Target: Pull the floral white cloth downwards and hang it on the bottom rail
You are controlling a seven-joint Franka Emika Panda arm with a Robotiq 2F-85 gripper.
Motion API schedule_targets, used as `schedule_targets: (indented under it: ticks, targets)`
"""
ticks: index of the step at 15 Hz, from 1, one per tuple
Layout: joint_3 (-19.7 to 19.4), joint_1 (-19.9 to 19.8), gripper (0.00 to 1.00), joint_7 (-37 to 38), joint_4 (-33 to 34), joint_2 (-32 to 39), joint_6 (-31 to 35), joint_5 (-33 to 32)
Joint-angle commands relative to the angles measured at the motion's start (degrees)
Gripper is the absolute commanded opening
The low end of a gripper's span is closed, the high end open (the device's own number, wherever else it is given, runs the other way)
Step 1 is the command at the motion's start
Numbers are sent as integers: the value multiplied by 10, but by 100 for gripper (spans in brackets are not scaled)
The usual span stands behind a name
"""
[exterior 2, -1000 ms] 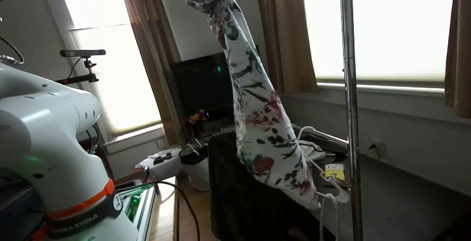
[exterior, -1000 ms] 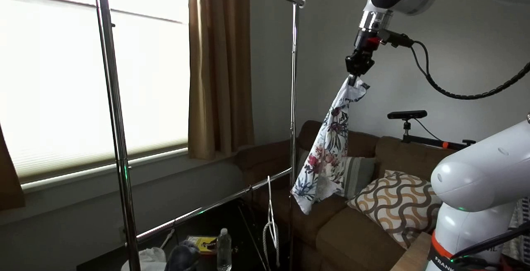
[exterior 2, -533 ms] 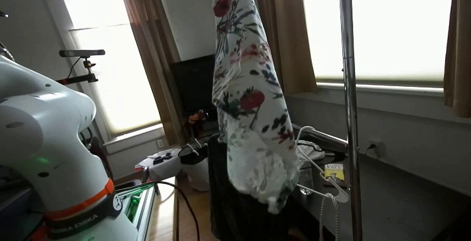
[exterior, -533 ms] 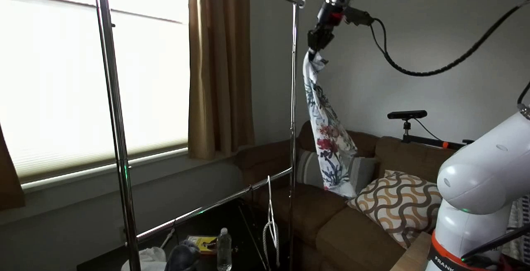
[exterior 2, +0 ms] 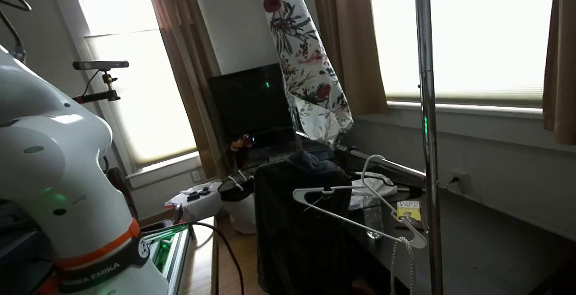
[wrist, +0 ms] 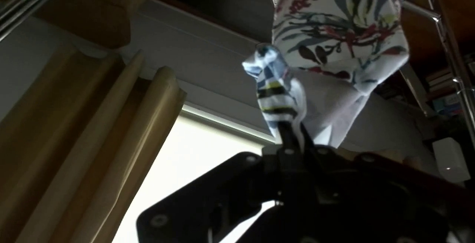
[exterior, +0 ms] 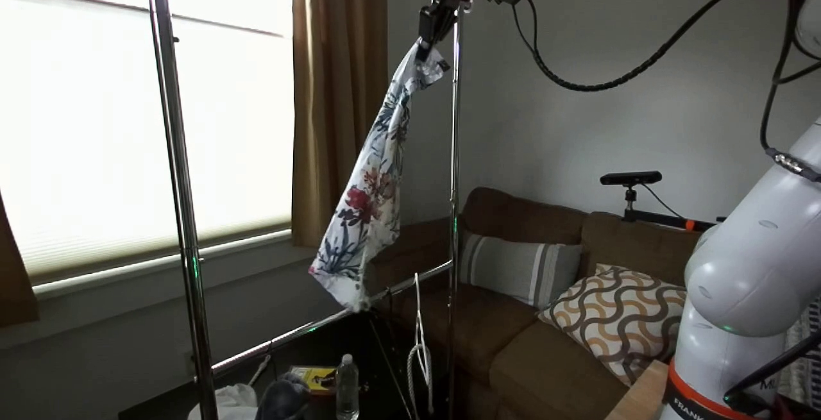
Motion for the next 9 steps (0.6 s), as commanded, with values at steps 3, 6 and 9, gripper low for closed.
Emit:
schedule_targets:
  ticks: [3, 6, 9]
  targets:
    - [45, -4, 1, 97, 45, 54, 9, -35]
    - [106, -11, 1, 196, 108, 112, 14, -107]
    - [147, -16, 1, 303, 157, 168, 4, -213]
